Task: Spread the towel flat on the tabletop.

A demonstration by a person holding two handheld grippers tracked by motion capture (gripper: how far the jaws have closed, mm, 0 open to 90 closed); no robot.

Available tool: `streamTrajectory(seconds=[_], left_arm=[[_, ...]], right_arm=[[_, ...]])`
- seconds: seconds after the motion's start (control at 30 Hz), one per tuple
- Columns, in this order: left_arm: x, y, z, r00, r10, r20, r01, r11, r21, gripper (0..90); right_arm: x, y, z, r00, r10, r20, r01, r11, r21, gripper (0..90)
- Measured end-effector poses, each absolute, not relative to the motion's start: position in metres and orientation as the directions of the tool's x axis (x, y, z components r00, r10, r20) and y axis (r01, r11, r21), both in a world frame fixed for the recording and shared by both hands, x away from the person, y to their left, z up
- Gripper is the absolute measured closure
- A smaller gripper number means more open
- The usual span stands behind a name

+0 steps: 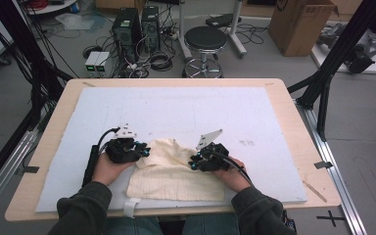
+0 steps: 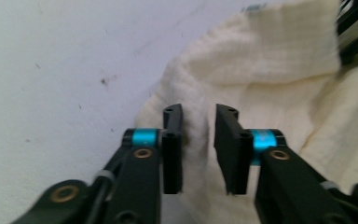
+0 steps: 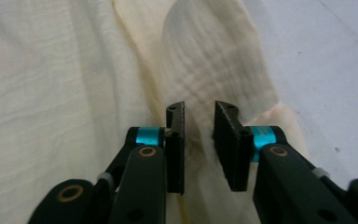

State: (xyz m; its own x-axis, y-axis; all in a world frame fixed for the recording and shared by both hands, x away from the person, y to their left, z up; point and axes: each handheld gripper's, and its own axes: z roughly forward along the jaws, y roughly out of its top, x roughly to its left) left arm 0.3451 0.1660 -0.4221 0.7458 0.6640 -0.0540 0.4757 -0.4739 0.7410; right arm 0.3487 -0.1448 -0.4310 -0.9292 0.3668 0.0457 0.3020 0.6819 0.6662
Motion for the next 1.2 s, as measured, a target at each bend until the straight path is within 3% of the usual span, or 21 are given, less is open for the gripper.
streamTrajectory(seconds=[0.07, 0.23, 0.5, 0.73, 0.87, 0.9, 0.93, 1.2], left_arm=[[0.344, 0.161, -0.428, 0.754, 0.656, -0.032, 0.482, -0.52, 0.706, 81.8], [0.343, 0.162, -0.433, 0.756, 0.654, -0.03, 0.484, -0.527, 0.699, 82.9], [0.342, 0.162, -0.433, 0.756, 0.654, -0.023, 0.479, -0.529, 0.7, 82.9], [0.341, 0.162, -0.434, 0.754, 0.657, -0.022, 0.478, -0.525, 0.704, 82.9], [0.341, 0.163, -0.434, 0.756, 0.655, -0.018, 0.472, -0.525, 0.708, 83.9], [0.341, 0.164, -0.433, 0.757, 0.653, -0.016, 0.469, -0.526, 0.71, 84.3], [0.341, 0.166, -0.432, 0.753, 0.658, -0.019, 0.471, -0.519, 0.714, 84.7], [0.344, 0.177, -0.421, 0.706, 0.708, -0.016, 0.446, -0.427, 0.786, 86.5]], right_arm=[[0.348, -0.148, -0.429, -0.932, 0.356, 0.07, 0.307, 0.671, 0.675, 67.3], [0.348, -0.16, -0.413, -0.932, 0.351, 0.093, 0.311, 0.641, 0.702, 58.8], [0.365, -0.185, -0.392, -0.888, 0.455, 0.071, 0.354, 0.575, 0.738, 64.8], [0.383, -0.174, -0.417, -0.857, 0.502, 0.113, 0.453, 0.634, 0.627, 63.4], [0.385, -0.166, -0.425, -0.864, 0.49, 0.116, 0.461, 0.674, 0.577, 71.2], [0.385, -0.166, -0.426, -0.868, 0.485, 0.109, 0.451, 0.678, 0.581, 79.3], [0.386, -0.167, -0.426, -0.873, 0.471, 0.13, 0.45, 0.671, 0.589, 81.3], [0.382, -0.179, -0.406, -0.856, 0.516, 0.032, 0.404, 0.629, 0.664, 84.1]])
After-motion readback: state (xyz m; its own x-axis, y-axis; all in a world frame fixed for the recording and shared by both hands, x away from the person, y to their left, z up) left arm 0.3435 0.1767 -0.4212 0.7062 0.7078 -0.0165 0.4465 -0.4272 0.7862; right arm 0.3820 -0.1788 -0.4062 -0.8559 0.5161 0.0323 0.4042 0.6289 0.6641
